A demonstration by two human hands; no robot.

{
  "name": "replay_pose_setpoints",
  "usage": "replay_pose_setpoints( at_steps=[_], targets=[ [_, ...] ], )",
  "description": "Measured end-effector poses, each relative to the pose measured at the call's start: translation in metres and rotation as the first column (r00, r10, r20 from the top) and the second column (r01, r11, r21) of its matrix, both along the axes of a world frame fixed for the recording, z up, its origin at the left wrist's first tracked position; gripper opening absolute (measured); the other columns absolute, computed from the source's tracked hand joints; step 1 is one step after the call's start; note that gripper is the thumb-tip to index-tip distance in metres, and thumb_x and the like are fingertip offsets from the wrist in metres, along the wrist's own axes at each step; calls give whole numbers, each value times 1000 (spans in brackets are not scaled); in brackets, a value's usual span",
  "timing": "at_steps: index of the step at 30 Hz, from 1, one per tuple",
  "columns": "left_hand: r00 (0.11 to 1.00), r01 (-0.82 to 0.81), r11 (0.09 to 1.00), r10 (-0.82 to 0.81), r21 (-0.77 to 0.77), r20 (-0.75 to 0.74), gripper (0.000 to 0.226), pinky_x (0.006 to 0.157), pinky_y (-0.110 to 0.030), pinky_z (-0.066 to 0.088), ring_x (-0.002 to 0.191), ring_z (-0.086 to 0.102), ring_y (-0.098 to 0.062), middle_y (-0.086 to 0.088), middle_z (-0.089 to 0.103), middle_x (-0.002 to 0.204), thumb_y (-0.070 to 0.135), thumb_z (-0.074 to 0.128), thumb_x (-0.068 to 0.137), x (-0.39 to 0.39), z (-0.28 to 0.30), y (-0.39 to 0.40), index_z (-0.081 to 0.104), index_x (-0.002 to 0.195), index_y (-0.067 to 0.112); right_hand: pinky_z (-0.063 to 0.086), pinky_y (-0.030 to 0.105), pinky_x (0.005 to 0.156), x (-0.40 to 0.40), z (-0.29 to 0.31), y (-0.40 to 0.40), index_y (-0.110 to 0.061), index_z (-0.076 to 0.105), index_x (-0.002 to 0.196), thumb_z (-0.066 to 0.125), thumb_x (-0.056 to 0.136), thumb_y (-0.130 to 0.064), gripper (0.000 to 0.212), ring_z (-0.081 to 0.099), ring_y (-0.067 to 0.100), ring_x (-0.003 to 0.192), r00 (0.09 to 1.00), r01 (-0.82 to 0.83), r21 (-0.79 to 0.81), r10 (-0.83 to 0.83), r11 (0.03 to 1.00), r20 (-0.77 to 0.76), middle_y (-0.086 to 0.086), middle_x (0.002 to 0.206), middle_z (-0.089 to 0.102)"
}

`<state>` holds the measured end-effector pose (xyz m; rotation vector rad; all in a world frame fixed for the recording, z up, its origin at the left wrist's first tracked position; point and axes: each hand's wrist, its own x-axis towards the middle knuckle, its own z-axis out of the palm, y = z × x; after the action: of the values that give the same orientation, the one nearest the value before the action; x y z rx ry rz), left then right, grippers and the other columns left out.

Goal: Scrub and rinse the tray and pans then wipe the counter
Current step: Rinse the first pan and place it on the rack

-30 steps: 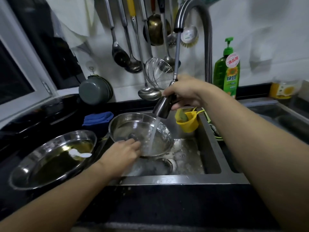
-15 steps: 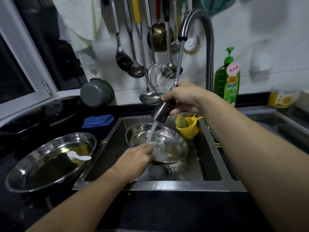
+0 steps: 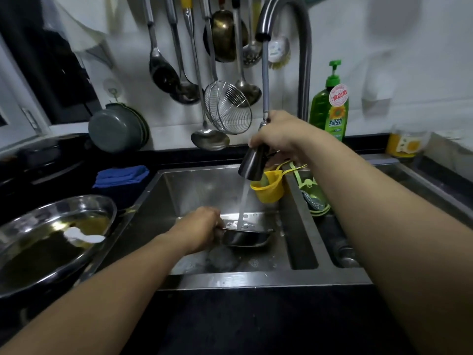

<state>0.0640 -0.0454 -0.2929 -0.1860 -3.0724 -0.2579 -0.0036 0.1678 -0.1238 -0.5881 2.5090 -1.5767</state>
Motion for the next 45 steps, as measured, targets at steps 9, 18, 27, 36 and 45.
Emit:
replay_pose_setpoints(
  at_steps=[9, 18, 27, 36, 45],
  targets=[
    [998, -51, 983, 54, -179, 10, 16, 83, -35, 52, 92, 61, -23, 2, 58, 96, 41, 67, 96, -25, 12, -7, 76, 93, 28, 61, 53, 65, -9, -4, 1, -13, 53, 101, 66, 88, -2, 22, 73, 36, 90, 1000, 21, 13, -21, 1000, -11, 17, 96, 64],
    [860, -510, 745, 442, 430, 255, 19, 67, -32, 59, 67, 72, -23, -13, 76, 79, 25, 62, 99, -21, -5, -17, 71, 94, 10, 63, 43, 58, -18, -5, 1, -16, 53, 103, 67, 88, -2, 24, 72, 30, 82, 1000, 20, 19, -20, 1000, -2, 17, 103, 67],
    [603, -739, 303, 696, 602, 390, 42, 47, -36, 58, 91, 66, -37, -22, 58, 119, 0, 60, 94, -36, -28, -35, 43, 132, 9, 62, 52, 64, -24, -12, -13, -8, 53, 117, 66, 87, 0, 34, 72, 34, 87, 1000, 19, -74, -18, 997, 12, 19, 105, 66],
    [617, -615, -188, 490, 766, 616, 30, 36, -25, 47, 37, 60, -21, -12, 64, 59, -12, 38, 96, -30, -43, -43, 62, 106, 1, 62, 44, 58, -47, -30, -53, -16, 55, 95, 73, 82, -1, 27, 70, 29, 87, 1000, -23, -318, 16, 948, -24, 9, 92, 62],
    [703, -546, -3, 543, 838, 460, 6, 56, -38, 57, 61, 68, -33, -20, 72, 83, 4, 64, 96, -36, -39, -33, 62, 95, 10, 58, 33, 51, -46, -30, -42, -13, 56, 103, 72, 87, -2, 25, 70, 27, 84, 997, -83, -268, 76, 960, -33, 11, 96, 64]
  ],
)
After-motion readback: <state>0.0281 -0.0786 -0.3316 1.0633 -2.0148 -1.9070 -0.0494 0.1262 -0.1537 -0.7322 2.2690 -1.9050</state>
